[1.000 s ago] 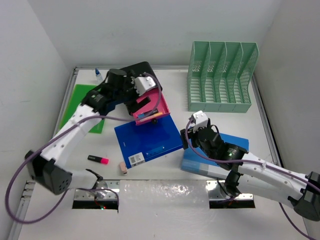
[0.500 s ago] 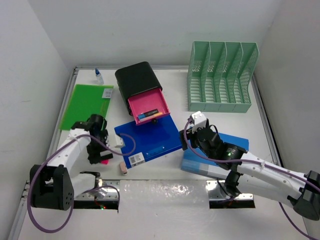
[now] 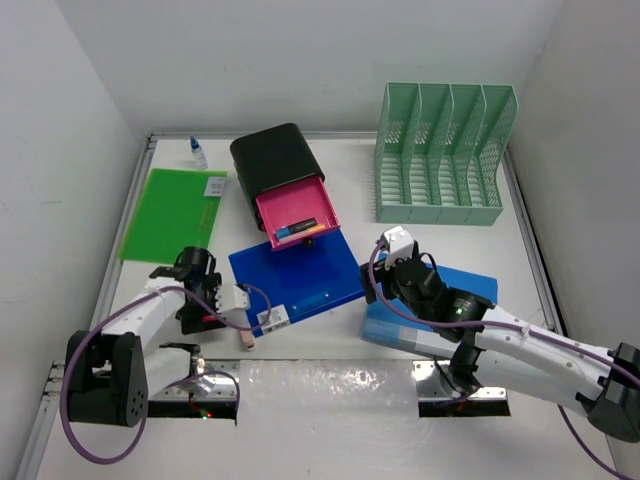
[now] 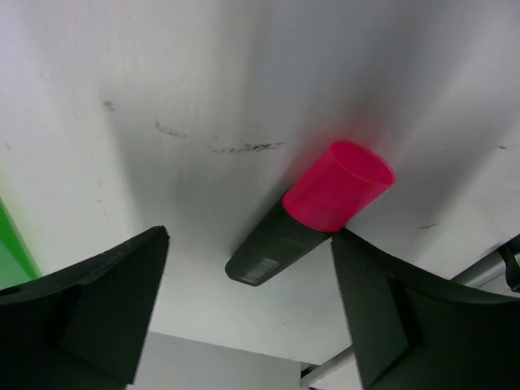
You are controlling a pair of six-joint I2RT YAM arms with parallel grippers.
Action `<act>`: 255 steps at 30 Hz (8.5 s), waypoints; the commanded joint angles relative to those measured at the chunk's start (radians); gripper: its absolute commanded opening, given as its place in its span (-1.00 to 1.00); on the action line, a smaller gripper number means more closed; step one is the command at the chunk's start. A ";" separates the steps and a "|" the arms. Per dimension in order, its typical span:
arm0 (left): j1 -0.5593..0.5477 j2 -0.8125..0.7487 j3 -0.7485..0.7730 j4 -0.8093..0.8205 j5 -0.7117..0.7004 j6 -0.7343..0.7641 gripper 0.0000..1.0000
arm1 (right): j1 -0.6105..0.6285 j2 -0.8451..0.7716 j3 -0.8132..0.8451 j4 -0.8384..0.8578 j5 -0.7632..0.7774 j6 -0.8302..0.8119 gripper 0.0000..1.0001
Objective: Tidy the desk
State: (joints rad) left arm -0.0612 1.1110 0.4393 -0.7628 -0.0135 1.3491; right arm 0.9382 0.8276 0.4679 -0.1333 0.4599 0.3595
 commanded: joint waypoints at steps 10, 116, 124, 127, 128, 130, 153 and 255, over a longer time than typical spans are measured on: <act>0.009 0.007 0.122 -0.036 0.208 -0.002 -1.00 | 0.002 0.011 0.015 0.038 -0.004 0.013 0.70; -0.127 0.653 1.078 0.470 0.153 -0.863 0.40 | -0.110 1.203 0.911 0.699 -0.047 -0.116 -0.13; -0.127 0.651 1.081 0.468 0.159 -0.860 0.40 | -0.108 1.119 0.752 0.778 -0.017 -0.071 0.34; -0.127 0.655 1.076 0.467 0.170 -0.860 0.40 | -0.108 1.096 0.689 0.822 -0.014 -0.034 0.45; -0.126 0.656 1.078 0.467 0.170 -0.860 0.40 | -0.108 1.104 0.684 0.824 -0.010 -0.024 0.45; -0.127 0.661 1.082 0.459 0.170 -0.860 0.40 | -0.108 1.117 0.684 0.819 -0.001 0.005 0.45; -0.127 0.684 1.107 0.436 0.182 -0.852 0.40 | -0.124 1.318 0.839 0.787 0.057 -0.019 -0.45; -0.425 0.099 0.579 -0.182 0.795 -0.217 -1.00 | 0.031 0.258 -0.034 0.264 0.118 -0.054 0.66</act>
State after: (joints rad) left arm -0.4828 1.2106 0.8986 -1.1374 0.6918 1.5936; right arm 0.9657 1.0897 0.4183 0.0948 0.5491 0.2874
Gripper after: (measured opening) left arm 0.247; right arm 0.829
